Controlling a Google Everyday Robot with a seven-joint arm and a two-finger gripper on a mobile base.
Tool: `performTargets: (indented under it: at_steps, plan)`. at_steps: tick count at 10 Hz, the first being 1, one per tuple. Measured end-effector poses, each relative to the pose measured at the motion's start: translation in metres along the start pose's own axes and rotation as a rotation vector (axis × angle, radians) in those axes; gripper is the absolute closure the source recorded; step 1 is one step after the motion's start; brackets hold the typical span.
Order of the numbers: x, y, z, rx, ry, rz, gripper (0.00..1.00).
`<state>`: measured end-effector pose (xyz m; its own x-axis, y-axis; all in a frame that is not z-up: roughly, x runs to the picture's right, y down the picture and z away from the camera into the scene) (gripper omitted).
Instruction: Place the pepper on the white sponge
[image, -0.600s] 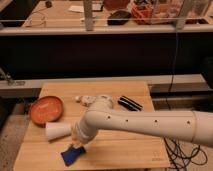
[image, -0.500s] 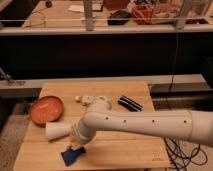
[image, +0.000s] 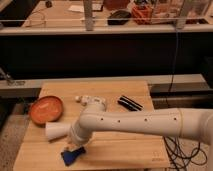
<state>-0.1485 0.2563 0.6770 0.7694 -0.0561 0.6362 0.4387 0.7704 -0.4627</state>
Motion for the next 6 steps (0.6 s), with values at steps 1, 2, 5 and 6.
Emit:
performTargets:
  at_steps: [1,2,5,6]
  plan:
    - [-0.0025,0.0026,0.0031,0.0,-0.002,-0.007,1.0]
    - [-0.007,0.0021,0.0068,-0.001,-0.002,-0.004,0.96]
    - [-0.0056,0.0004,0.0104,0.001,0.001,0.001,0.92]
    - [-0.005,0.0019,0.0118,0.001,0.0,0.0,0.88]
